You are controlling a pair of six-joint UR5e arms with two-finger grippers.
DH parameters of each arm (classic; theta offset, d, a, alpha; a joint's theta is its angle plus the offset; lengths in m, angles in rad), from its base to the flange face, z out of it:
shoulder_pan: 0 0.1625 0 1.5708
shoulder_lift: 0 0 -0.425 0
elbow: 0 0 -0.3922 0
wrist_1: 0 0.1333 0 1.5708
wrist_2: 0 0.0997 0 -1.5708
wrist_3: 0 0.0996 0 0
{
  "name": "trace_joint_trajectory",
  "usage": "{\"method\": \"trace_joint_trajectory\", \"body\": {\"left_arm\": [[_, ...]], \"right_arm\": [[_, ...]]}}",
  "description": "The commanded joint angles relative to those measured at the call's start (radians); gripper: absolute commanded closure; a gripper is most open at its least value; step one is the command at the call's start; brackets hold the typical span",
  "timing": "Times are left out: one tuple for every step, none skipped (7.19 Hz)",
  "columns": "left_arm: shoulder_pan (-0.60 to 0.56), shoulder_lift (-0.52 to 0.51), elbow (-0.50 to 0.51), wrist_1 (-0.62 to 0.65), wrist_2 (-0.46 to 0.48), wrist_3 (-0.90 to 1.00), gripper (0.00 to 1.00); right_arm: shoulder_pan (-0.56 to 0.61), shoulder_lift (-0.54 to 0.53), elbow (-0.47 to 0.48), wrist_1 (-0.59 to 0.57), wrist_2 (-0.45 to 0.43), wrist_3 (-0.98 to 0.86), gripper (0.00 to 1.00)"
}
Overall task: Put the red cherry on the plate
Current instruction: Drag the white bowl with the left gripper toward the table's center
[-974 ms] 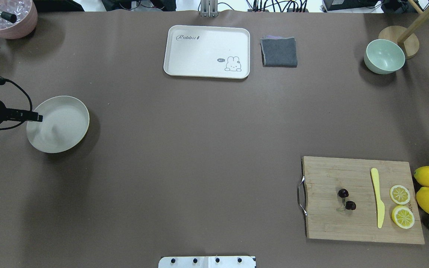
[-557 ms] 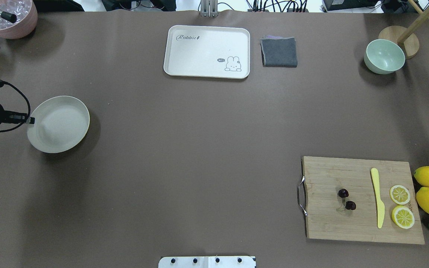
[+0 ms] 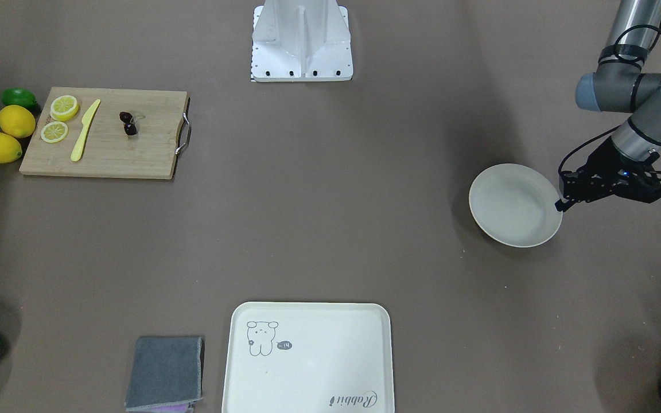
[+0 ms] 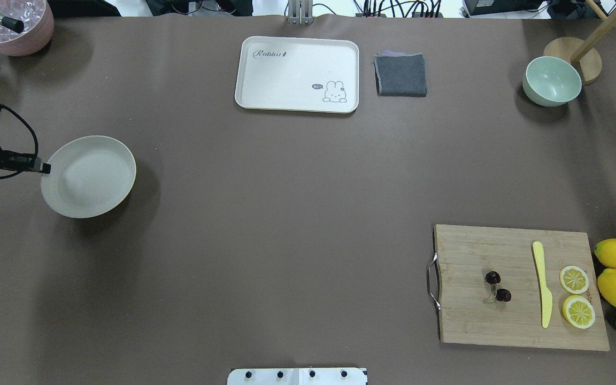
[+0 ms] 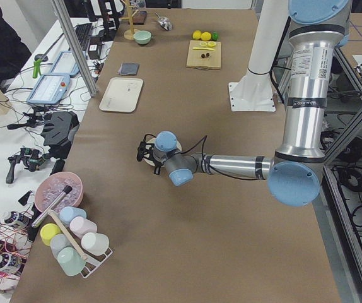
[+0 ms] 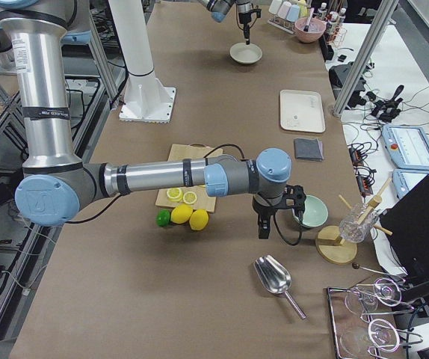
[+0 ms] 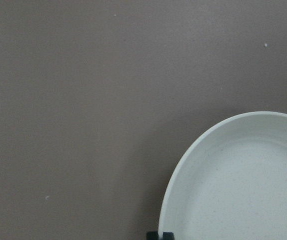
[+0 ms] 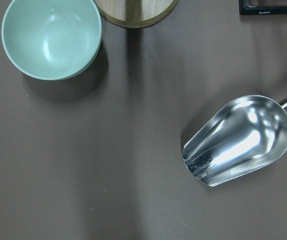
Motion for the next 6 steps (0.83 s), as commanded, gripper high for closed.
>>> {"method": "trace_joint_trajectory", "body": {"left_arm": [[-0.043, -0.123, 0.001, 0.055, -0.073, -0.128, 1.00], [-0.021, -0.213, 0.001, 0.083, -0.065, -0.246, 1.00], [0.047, -0.278, -0.002, 0.101, -0.003, -0.335, 1.00], [0.186, -0.353, 0.001, 0.114, 0.136, -0.452, 1.00], [0.271, -0.438, -0.013, 0.211, 0.241, -0.504, 1.00], [0.337, -0.476, -0.083, 0.341, 0.310, -0.514, 1.00]], "right_arm": [[0.000, 0.012, 0.005, 0.000, 0.003, 0.003, 0.00], [-0.002, 0.018, 0.004, -0.001, 0.013, 0.003, 0.00], [0.000, 0.029, 0.007, 0.000, 0.067, 0.032, 0.00], [0.000, 0.028, 0.030, 0.000, 0.061, 0.049, 0.00], [0.000, 0.028, 0.034, 0.002, 0.063, 0.047, 0.00], [-0.002, 0.028, 0.037, 0.002, 0.063, 0.047, 0.00]]}}
